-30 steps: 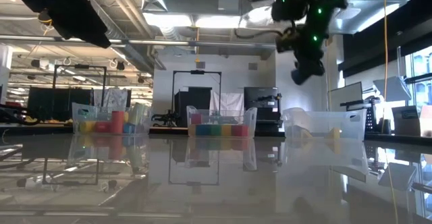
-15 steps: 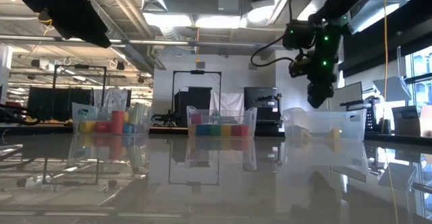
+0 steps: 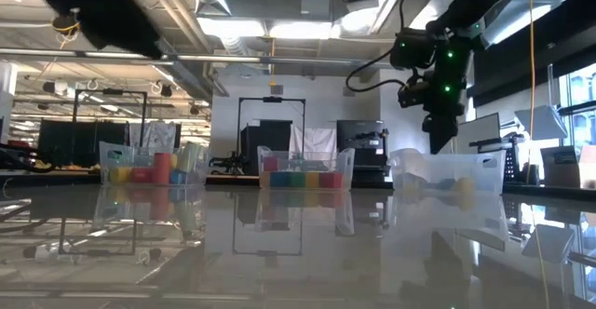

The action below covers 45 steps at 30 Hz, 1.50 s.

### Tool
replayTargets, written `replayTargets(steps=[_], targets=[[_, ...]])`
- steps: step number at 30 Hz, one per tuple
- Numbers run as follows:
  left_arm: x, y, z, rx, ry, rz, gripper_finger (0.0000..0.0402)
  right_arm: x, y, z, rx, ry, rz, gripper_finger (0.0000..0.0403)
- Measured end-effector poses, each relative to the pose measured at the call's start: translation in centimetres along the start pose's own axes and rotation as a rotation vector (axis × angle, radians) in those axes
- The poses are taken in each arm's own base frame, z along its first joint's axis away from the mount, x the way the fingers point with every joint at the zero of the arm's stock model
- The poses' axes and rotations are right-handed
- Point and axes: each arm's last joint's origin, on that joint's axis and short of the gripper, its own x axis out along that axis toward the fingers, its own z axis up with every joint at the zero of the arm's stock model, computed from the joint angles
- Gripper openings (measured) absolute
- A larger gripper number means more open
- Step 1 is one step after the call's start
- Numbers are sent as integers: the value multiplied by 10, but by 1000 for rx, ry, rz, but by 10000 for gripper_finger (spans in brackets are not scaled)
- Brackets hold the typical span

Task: Sort blocks by size
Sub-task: Put the triangular yellow block into the right bin

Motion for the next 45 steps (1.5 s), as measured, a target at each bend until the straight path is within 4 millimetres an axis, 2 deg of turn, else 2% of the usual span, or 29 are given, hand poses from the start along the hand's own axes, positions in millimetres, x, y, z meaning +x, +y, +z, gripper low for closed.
replayTargets(steps=[6, 11, 16, 19, 23, 27, 34, 41, 45], targets=[[8, 5, 15, 26, -95, 41, 177, -9, 14, 9, -51, -81, 14, 302], [14, 4, 31, 104, -138, -82, 220, -20, 28, 18, -75, -181, 22, 309], [9, 2, 37, 135, 19, -250, 262, -27, 40, 21, -111, -217, 35, 310], [0, 0, 28, 131, 176, -277, 269, -32, 47, 21, -132, -232, 44, 310], [-13, -3, 6, 152, 367, -286, 264, -37, 54, 22, -155, -251, 55, 310], [-28, -7, -16, 228, 486, -283, 253, -40, 59, 22, -171, -262, 62, 310], [-50, -15, -45, 458, 545, -357, 244, -41, 61, 22, -165, -268, 84, 310], [-64, -17, -57, 602, 569, -395, 244, -41, 61, 23, -156, -282, 90, 310], [-66, -17, -63, 617, 598, -375, 244, -42, 61, 25, -144, -302, 89, 310]])
